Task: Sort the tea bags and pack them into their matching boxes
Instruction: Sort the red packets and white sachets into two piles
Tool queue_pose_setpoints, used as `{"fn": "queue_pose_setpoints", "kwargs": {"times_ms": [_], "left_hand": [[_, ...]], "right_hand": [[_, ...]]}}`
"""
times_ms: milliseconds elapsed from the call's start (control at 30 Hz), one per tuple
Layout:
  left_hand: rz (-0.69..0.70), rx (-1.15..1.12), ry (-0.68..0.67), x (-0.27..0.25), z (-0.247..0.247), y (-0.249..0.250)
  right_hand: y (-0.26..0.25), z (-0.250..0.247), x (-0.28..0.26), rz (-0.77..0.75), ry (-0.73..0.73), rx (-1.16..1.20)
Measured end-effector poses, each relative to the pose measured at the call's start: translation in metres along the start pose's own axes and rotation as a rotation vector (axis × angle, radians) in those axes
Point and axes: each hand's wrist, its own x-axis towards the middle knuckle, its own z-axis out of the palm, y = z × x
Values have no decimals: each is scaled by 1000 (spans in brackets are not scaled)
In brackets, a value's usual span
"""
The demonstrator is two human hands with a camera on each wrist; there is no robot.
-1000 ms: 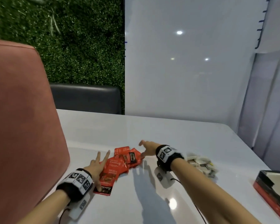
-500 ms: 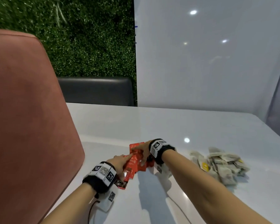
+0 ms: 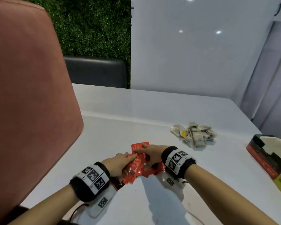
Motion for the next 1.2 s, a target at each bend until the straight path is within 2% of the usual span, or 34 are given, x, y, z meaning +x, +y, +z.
{"fn": "queue_pose_setpoints", "kwargs": {"times_ms": [200,300,400,567,733,867,1000,1067,1200], "left_hand": [[97,-27,15,-21,16,26],[91,-53,31,-26,16,31],[6,-117,73,-37,15,40],[-136,-208,300,-54,24,47],[-176,-297,347,-64,39,45],[-144,-488,372,-74,36,40],[-94,-656,420,-93,9,31],[-41,-817,436,-100,-3,28],[2,-1221,304,-103,0,31]], "right_hand": [[-1,34,-37,49,25,57],[-2,36,-47,62,23,63],[-6,34,-58,70,22,86],[-3,30,-74,70,106,188],[9,33,-99,111,223,311],[13,48,-108,176,323,279],[9,52,-105,218,303,275],[8,48,-98,256,282,237],[6,43,-84,349,262,66]]}}
